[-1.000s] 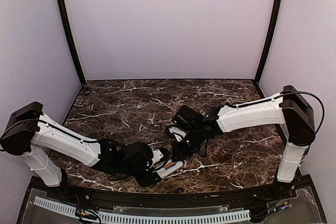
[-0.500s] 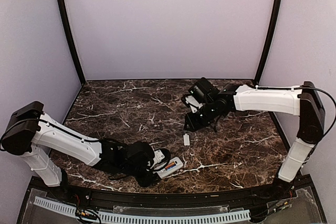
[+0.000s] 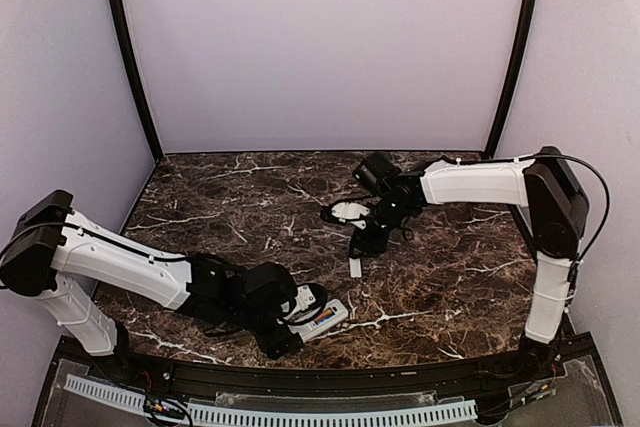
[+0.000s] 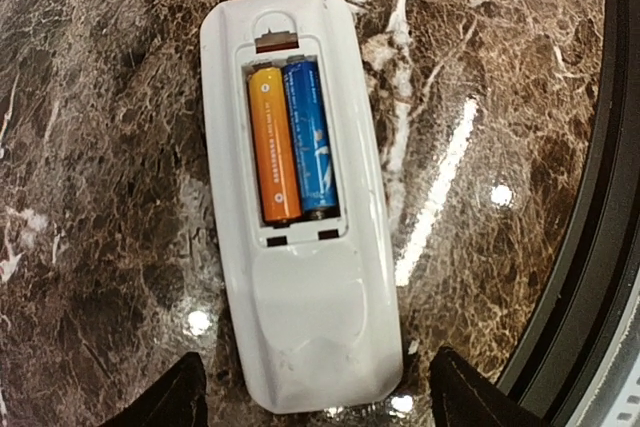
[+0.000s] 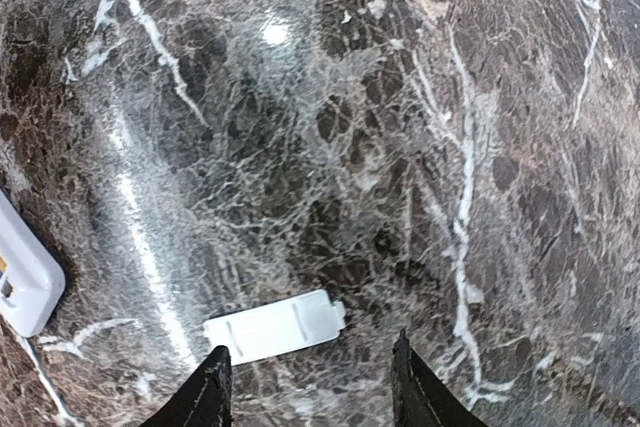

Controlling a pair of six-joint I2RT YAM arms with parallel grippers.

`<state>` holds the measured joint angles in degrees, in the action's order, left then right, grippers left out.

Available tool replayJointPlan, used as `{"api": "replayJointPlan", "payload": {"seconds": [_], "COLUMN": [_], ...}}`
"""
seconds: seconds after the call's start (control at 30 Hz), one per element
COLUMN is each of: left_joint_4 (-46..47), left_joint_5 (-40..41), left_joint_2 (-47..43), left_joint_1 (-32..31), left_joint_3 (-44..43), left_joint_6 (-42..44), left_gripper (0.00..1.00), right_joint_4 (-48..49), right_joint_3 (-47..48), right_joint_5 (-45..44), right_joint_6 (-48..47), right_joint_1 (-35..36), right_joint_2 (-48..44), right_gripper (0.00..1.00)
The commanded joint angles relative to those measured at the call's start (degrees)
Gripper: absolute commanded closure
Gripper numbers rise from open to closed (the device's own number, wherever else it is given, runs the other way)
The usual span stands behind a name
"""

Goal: Load the batteries into the remote control
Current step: Pick up the battery cover at the center of the board.

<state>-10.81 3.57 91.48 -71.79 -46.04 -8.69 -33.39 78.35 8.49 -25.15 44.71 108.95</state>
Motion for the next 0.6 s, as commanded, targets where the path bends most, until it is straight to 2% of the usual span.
{"api": "replayJointPlan", "payload": {"seconds": [0.0, 0.1, 0.3, 0.43, 0.57], "left_joint_4": [-5.4, -6.1, -7.0, -7.1, -7.0], "left_joint_5": [0.3, 1.1, 4.0, 4.6, 4.9], "left_joint_2": [-7.4, -11.7, -20.0, -22.4, -22.4], "left_joint_1": [0.2, 0.2, 0.2, 0.2, 0.2], "left_joint_3": [-0.5, 0.7, 3.5, 4.5, 4.5], "left_joint_6": [-0.2, -1.0, -3.6, -4.7, -4.1], "left_gripper": [0.24, 0.24, 0.24, 0.24, 0.23], "right_joint_4": [-2.3, -5.7, -7.3, -7.0, -5.2], "right_joint_3": [6.3, 9.4, 10.5, 9.5, 8.3], "right_joint_5": [5.1, 7.8, 4.6, 8.0, 7.5], "right_joint_6": [-13.0, -16.4, -18.2, -18.8, -18.4], "right_joint_1": [-3.5, -5.1, -5.2, -4.9, -4.7], "right_joint_2": [3.2, 6.0, 11.9, 12.2, 12.6], "right_gripper": [0.50, 0.49, 0.53, 0.50, 0.51]}}
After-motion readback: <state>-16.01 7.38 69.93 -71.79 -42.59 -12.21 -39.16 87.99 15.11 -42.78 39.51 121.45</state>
